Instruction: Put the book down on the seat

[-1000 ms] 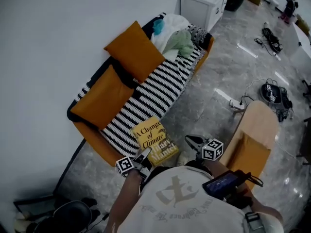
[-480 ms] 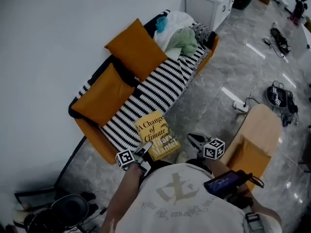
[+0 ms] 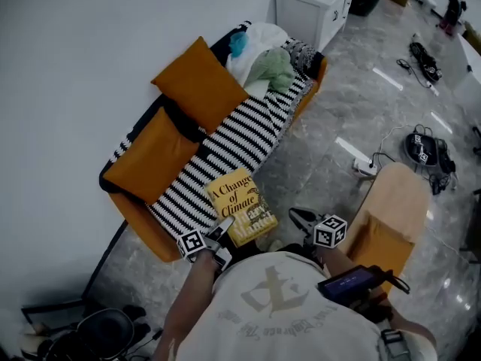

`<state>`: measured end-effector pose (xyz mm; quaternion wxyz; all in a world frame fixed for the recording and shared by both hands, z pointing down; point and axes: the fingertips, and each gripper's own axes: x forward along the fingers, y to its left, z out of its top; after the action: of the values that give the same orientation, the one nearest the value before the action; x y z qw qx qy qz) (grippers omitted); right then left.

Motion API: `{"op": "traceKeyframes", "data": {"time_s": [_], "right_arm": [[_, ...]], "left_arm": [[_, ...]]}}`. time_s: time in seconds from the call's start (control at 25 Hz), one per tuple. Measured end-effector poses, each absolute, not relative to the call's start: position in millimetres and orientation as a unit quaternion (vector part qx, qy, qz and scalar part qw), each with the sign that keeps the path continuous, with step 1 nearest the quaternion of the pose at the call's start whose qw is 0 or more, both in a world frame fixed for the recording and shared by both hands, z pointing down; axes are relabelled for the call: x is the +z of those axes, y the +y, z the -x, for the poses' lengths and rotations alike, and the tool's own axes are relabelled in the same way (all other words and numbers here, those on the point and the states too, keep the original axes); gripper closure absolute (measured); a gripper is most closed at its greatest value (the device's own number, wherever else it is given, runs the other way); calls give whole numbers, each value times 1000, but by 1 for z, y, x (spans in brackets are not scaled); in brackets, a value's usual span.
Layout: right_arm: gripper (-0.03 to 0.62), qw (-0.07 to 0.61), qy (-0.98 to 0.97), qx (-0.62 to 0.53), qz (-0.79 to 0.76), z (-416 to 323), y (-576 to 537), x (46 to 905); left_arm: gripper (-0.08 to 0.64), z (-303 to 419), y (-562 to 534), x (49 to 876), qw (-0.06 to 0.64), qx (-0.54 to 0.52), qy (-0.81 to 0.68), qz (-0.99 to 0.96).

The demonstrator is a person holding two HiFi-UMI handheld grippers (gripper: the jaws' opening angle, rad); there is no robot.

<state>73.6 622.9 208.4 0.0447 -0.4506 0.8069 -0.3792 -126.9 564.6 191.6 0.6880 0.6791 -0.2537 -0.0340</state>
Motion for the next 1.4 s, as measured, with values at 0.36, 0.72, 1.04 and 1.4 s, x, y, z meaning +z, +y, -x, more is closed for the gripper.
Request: {"op": "traceKeyframes", "data": {"time_s": [0.36,0.72,1.04,1.4], "right_arm": [[578,39,794,-389,466,-87,612,214],[578,22,782,-394,482,-107,573,216],[578,6,783,-385,489,-116,495,218],[578,-15,780,-379,498,-113,456,201]], "left_arm": [[411,111,542,205,705,-34,-246,-665],[411,82,486,208,712,-28,-223,-665],[411,75,416,229,725,-33,-217,-653],[411,83,383,220,733,-43,-210,-646]]}}
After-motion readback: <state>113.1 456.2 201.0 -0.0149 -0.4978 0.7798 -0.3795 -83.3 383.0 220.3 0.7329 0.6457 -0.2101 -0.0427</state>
